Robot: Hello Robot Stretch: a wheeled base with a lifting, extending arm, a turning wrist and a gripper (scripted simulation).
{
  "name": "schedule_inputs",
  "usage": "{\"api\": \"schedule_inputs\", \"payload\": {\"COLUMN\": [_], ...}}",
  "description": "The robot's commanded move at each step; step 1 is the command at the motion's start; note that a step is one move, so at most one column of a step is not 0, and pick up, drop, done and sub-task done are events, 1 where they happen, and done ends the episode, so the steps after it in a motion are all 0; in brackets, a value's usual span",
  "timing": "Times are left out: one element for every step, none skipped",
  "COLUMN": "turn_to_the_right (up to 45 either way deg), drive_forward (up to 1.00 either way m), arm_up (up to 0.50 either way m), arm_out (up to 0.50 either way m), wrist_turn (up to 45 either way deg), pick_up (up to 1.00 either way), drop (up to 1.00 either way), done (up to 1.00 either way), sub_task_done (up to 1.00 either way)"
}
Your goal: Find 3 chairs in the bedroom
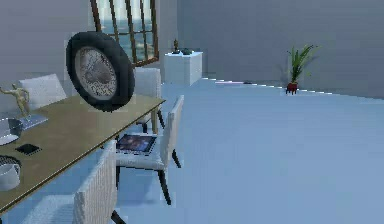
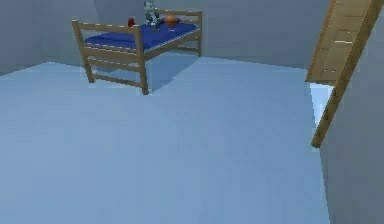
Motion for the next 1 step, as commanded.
{"api": "schedule_inputs", "payload": {"turn_to_the_right": [18.0], "drive_forward": [0.00], "arm_up": [0.00], "arm_out": [0.00], "wrist_turn": [0.0], "pick_up": [0.00], "drop": [0.00], "done": [0.00], "sub_task_done": [0.00]}}
